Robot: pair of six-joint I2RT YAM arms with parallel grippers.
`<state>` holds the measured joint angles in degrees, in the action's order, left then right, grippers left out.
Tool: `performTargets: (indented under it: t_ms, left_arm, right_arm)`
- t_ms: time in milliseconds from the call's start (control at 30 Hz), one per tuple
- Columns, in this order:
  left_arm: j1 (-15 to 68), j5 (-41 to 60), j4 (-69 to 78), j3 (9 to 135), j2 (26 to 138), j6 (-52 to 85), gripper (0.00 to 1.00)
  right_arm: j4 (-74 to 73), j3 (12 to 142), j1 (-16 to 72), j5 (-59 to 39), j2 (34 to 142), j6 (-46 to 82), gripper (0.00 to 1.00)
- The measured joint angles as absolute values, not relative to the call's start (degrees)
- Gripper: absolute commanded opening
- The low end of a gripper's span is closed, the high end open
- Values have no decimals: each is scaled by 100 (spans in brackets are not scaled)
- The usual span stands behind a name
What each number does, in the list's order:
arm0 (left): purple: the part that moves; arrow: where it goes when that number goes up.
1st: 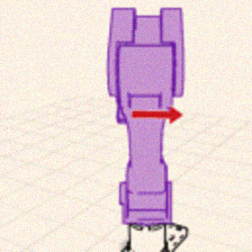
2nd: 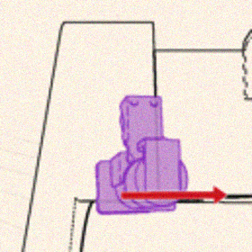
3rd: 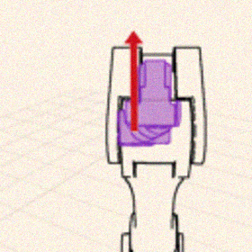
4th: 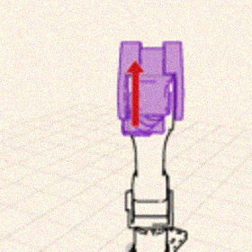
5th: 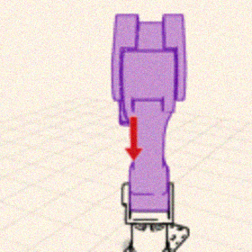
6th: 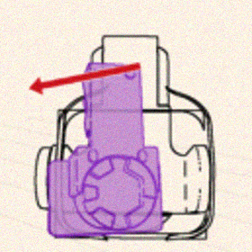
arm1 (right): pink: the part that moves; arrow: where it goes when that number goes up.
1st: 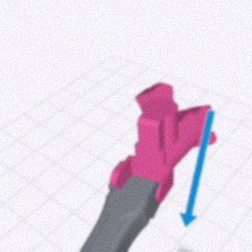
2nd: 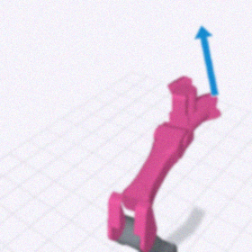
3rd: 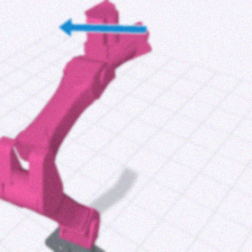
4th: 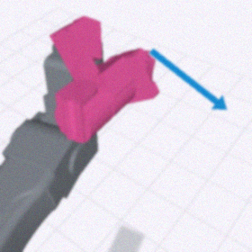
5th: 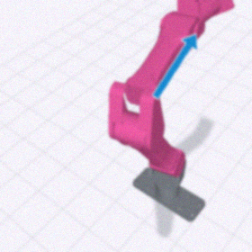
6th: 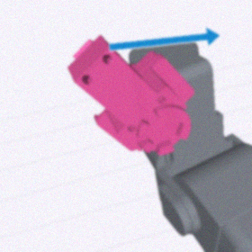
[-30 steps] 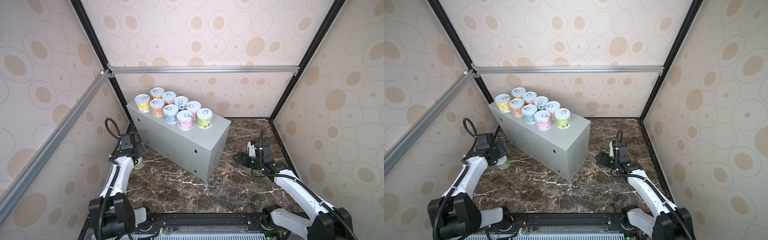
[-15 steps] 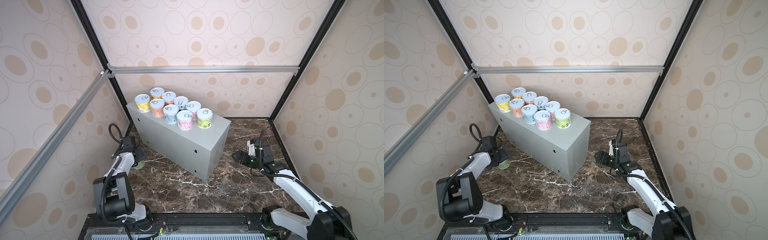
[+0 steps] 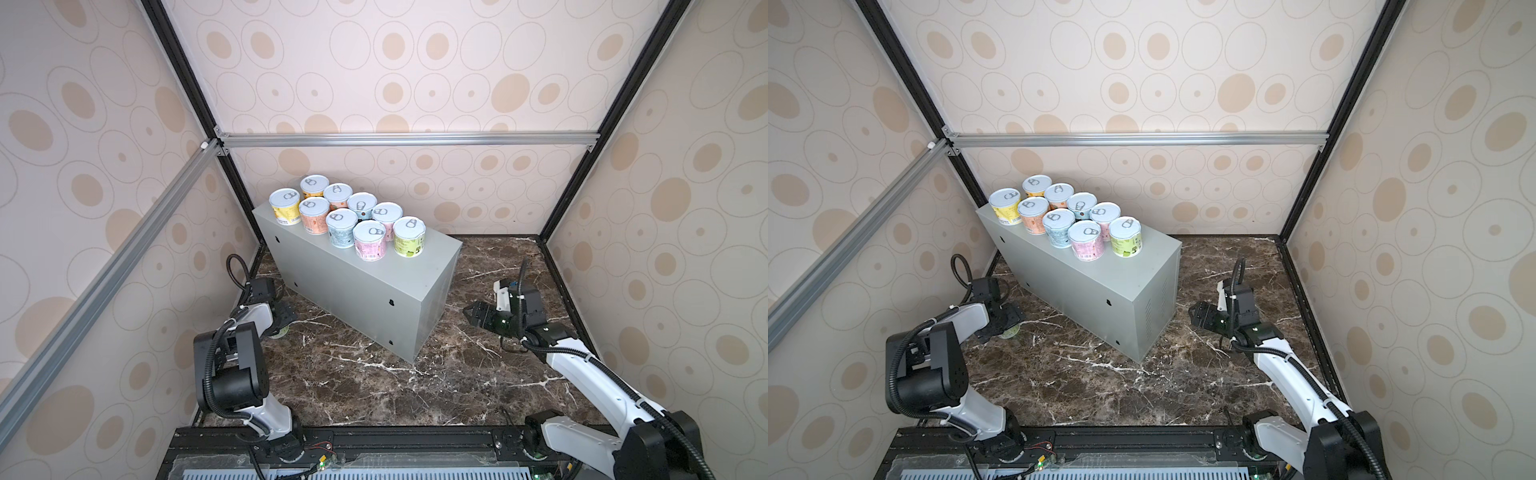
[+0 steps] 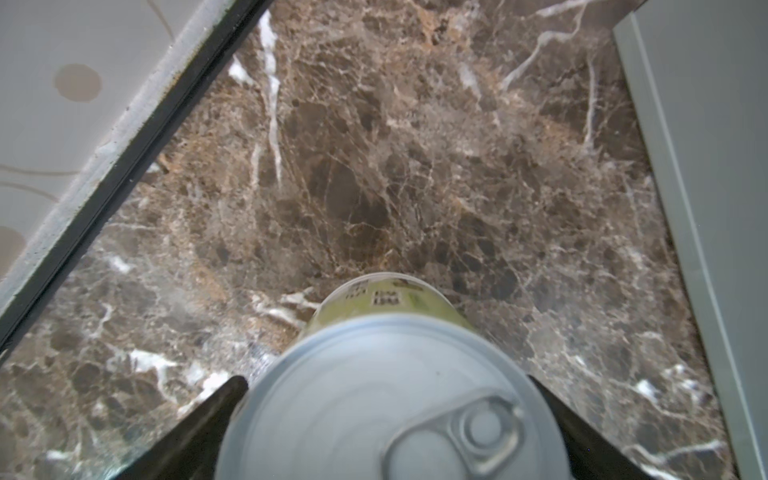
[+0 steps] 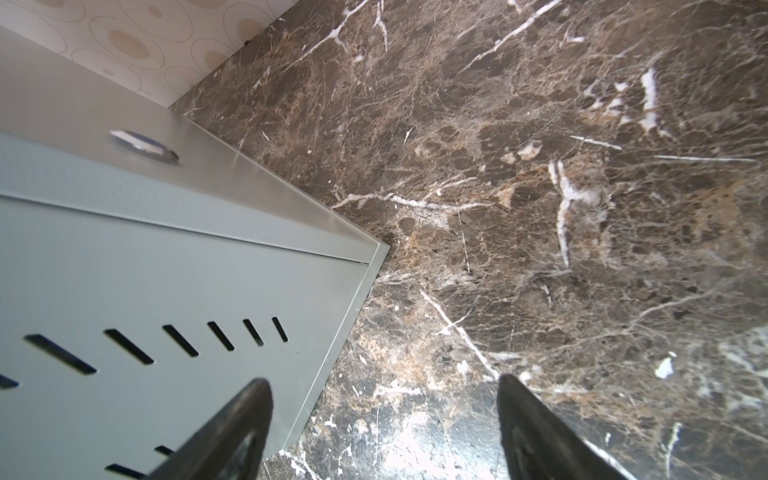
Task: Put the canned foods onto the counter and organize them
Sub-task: 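Lift the green can with the left gripper up toward the cabinet top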
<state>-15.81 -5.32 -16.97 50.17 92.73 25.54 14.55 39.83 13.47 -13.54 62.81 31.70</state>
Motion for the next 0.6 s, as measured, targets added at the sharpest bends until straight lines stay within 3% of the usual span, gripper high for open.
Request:
performTargets:
  t_ms: [400, 600]
  left_arm:
    - [-1640, -556, -1557, 5098, 9649, 2449, 90]
    - [-1640, -561, -1514, 5148, 9719, 2412, 79]
  right_arm:
    - [1518, 3983, 1347, -1345, 6276, 3142, 87]
    - [1540, 3983, 1347, -1328, 6267, 3103, 87]
